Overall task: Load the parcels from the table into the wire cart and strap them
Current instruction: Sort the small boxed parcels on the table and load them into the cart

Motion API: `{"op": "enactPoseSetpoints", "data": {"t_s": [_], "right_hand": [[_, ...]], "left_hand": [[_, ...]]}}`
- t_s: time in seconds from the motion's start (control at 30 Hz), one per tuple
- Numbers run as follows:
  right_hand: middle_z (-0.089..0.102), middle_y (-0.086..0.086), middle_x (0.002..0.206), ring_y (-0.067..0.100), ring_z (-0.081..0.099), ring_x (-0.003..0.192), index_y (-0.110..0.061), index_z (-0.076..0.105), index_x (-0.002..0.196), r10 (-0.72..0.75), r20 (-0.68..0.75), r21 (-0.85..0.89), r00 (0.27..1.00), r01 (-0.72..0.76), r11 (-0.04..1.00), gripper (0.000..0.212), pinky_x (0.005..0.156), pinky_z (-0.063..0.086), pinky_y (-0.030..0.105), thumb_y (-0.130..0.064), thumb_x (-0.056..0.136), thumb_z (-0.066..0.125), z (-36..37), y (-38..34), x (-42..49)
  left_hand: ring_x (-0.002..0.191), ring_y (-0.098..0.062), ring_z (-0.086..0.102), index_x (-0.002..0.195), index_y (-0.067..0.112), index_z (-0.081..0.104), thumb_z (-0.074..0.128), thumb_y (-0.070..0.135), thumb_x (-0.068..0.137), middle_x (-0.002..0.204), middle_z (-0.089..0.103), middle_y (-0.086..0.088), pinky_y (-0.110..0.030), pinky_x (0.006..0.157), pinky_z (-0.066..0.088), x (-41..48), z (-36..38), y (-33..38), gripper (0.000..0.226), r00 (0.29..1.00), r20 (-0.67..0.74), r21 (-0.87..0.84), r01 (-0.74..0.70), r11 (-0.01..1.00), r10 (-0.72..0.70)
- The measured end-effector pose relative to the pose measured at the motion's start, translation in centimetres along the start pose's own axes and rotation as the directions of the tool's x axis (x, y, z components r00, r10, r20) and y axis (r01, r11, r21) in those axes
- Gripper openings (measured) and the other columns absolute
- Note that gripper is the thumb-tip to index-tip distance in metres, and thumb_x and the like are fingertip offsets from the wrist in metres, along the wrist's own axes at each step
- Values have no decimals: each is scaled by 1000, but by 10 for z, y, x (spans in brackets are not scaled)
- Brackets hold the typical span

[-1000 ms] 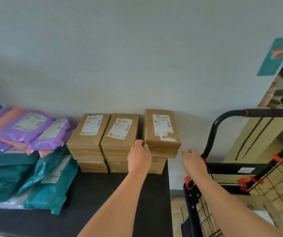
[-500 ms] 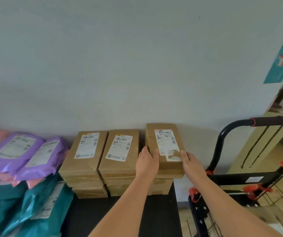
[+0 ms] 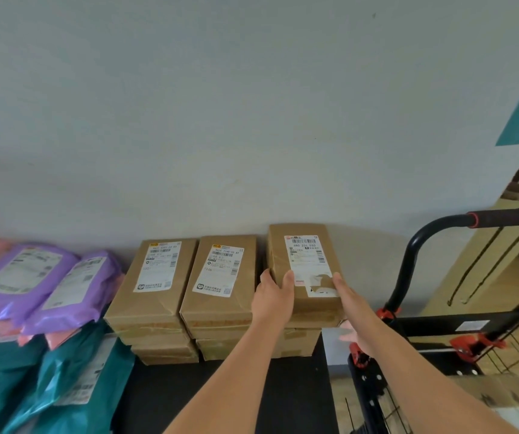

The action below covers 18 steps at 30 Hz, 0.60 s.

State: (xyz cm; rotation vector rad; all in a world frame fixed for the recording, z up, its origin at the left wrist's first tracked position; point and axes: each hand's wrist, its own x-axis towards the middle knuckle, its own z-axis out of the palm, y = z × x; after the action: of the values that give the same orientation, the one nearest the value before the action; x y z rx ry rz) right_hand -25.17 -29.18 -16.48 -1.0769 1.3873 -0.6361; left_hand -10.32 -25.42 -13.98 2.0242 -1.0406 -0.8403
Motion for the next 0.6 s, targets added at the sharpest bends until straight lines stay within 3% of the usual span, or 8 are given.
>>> {"op": "enactPoseSetpoints", "data": {"t_s": [0.1,0.17,0.27,0.37,0.5,0.6], "right_hand": [[56,-7,105,21,51,107,-37,44,115,2,22,31,1000,-3,1000,43,105,41,50,-72,90,42,0,4,2],[58,-7,105,20,55,105,-34,45,116,-21,5,64,1000,20,998,43,105,44,51,-68,90,47,-1,2,0],[62,-5,106,16,59,96,-35,51,108,-54,0,119,999,53,991,34,89,53,44,-63,90,53,-4,-4,-6],[63,-3,106,14,60,94,-38,51,100,-78,-20,174,997,81,981,25,69,51,33,-60,89,56,-9,-9,-15],[61,-4,108,12,58,94,-36,50,110,-90,-57,266,994,102,958,28,81,50,41,-54,90,59,-20,-7,-25],[62,-2,113,20,59,104,-31,49,123,-79,-50,299,996,91,950,40,99,47,53,-54,92,57,-31,0,-37]], "left_hand": [[121,-23,55,148,15,30,43,53,98,135,56,-3,-42,100,49,-1,-1,0,64,1000,13,-19,6,1000,-6],[118,-20,56,146,17,32,48,53,95,132,57,0,-33,91,49,-3,-2,0,64,1000,24,-34,4,999,-4],[111,-15,57,144,21,34,54,54,91,128,59,5,-27,82,44,-8,-2,3,65,1000,22,-73,-17,997,18],[100,-8,53,143,23,35,57,54,89,127,59,8,-26,80,44,-14,-2,9,66,999,17,-116,-44,992,46],[107,-11,54,147,26,32,61,52,88,132,56,7,-27,85,46,-26,0,15,71,998,50,-256,-26,966,40],[120,-18,52,150,25,27,60,54,89,136,53,2,-37,100,43,-36,2,16,76,997,73,-380,42,924,-15]]}}
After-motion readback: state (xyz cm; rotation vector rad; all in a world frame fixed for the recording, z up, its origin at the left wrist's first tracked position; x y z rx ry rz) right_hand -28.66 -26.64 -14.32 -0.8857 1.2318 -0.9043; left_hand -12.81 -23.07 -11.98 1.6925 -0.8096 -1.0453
